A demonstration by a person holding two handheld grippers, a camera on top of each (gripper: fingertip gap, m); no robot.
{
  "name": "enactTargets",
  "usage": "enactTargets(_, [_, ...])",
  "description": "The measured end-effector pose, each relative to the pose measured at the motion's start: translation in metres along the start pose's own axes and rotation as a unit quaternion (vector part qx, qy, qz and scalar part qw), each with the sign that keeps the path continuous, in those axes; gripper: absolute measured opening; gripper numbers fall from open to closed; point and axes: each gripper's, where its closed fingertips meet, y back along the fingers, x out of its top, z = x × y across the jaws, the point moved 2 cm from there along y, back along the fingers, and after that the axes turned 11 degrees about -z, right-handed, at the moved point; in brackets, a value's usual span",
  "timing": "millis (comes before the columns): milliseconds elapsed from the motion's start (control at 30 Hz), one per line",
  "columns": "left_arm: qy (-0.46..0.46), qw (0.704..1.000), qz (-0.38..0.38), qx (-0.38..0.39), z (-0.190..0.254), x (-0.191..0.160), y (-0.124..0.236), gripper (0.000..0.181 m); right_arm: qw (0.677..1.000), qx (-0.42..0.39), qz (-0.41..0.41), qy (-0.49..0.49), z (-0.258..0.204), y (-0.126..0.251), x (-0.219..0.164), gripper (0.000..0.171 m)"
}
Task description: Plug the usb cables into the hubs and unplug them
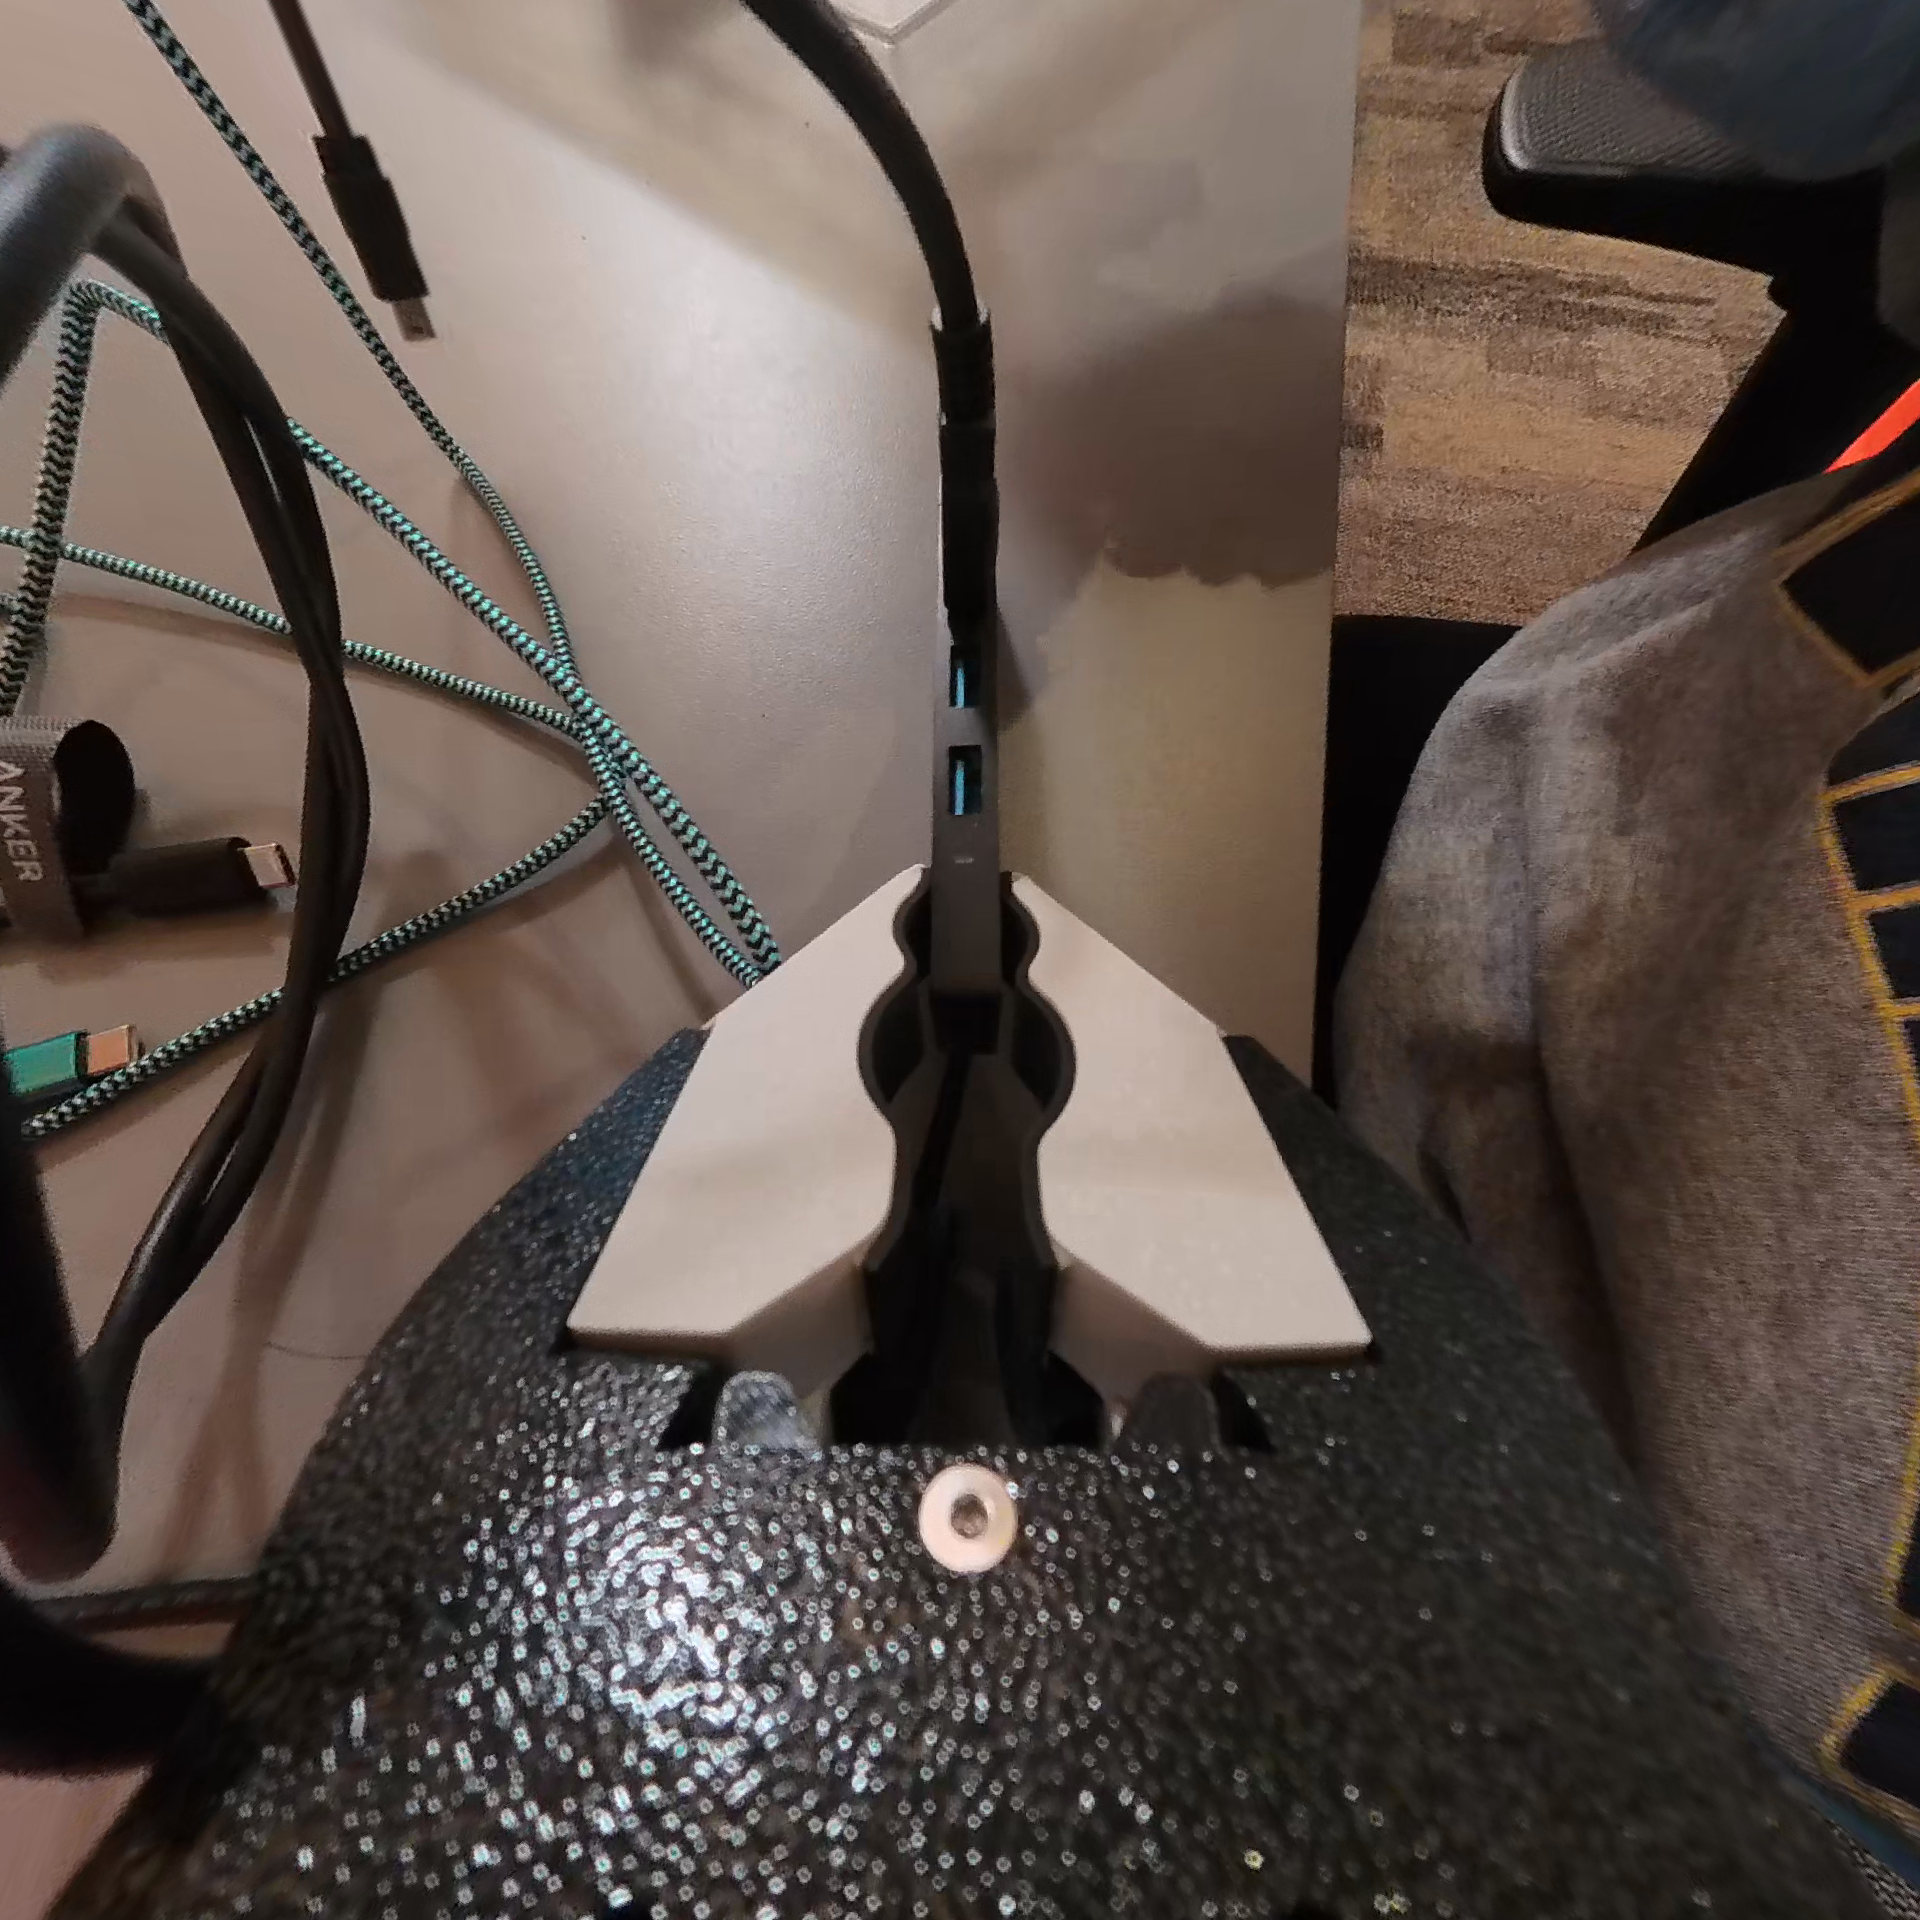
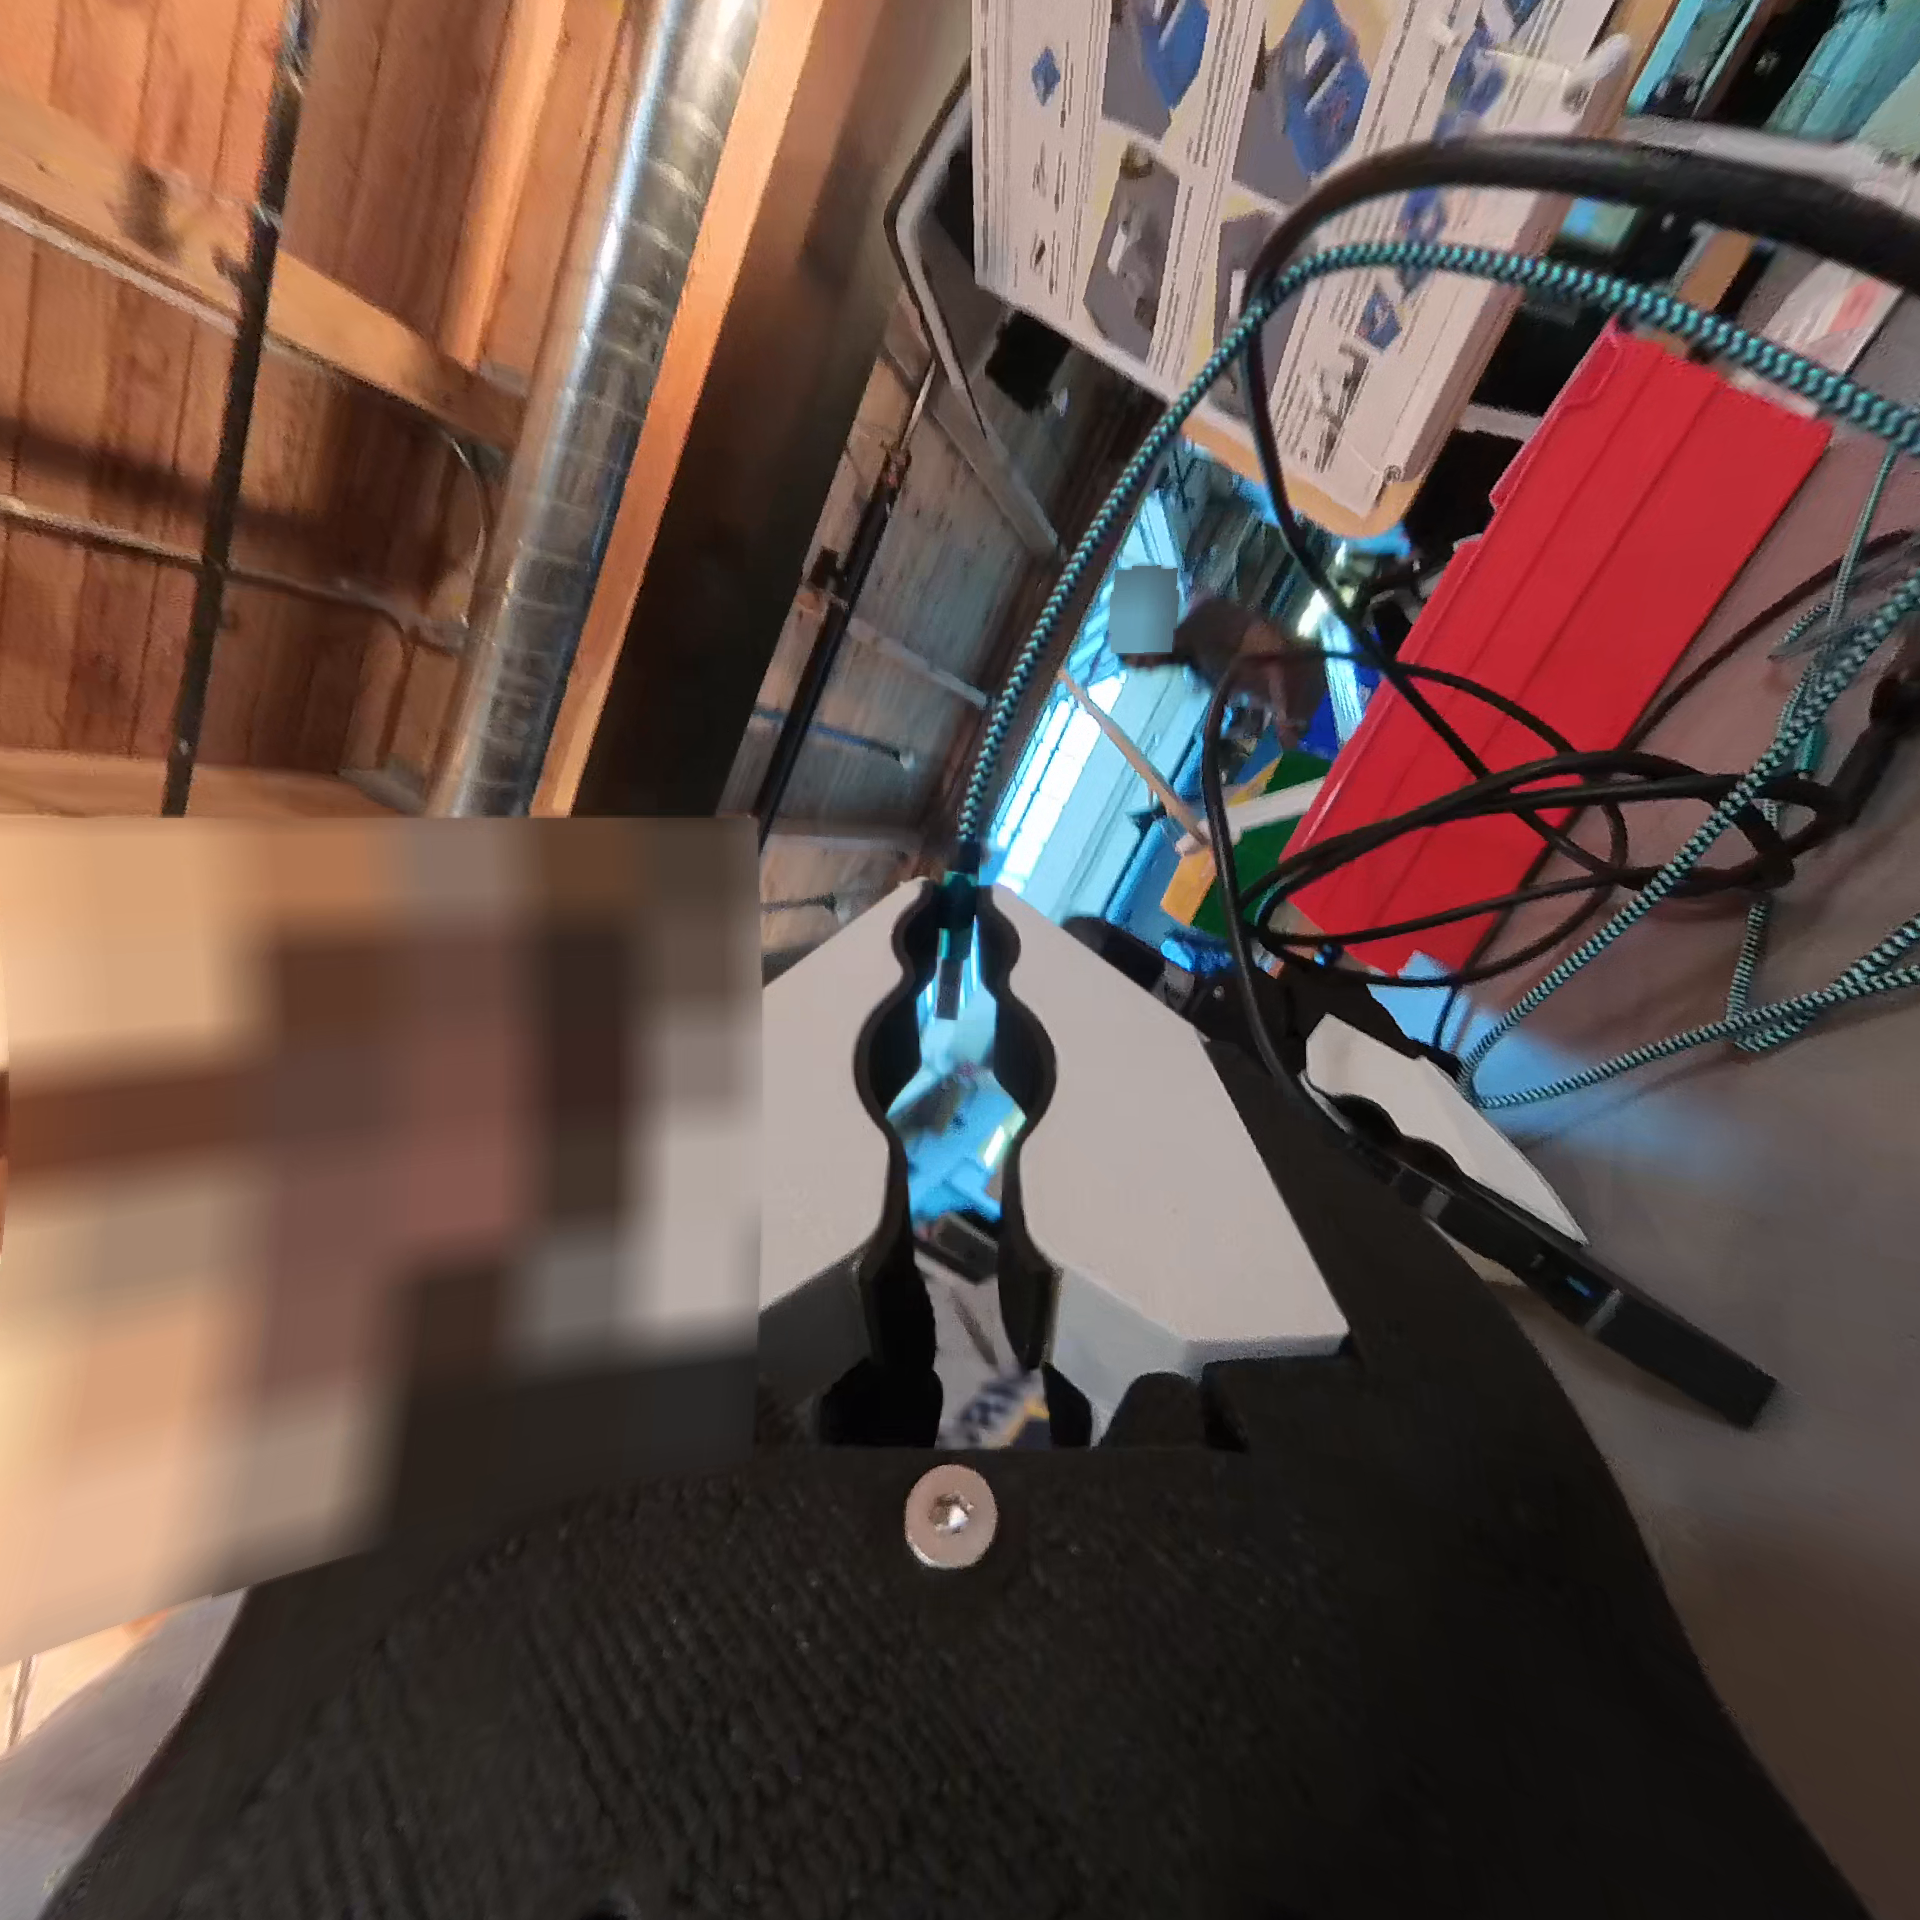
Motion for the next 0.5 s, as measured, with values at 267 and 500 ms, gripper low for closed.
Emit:
enactTargets(267, [-0.002,1.0,0.0,-0.001,0.0,0.0,0.0,0.008,0.989,0.061,0.132,-0.023,-0.029,-0.018,0.021,0.005])
enactTargets(500, [-0.002,1.0,0.0,-0.002,0.0,0.0,0.001,0.008,0.99,0.073,0.115,-0.023,-0.033,-0.031,0.018,0.005])
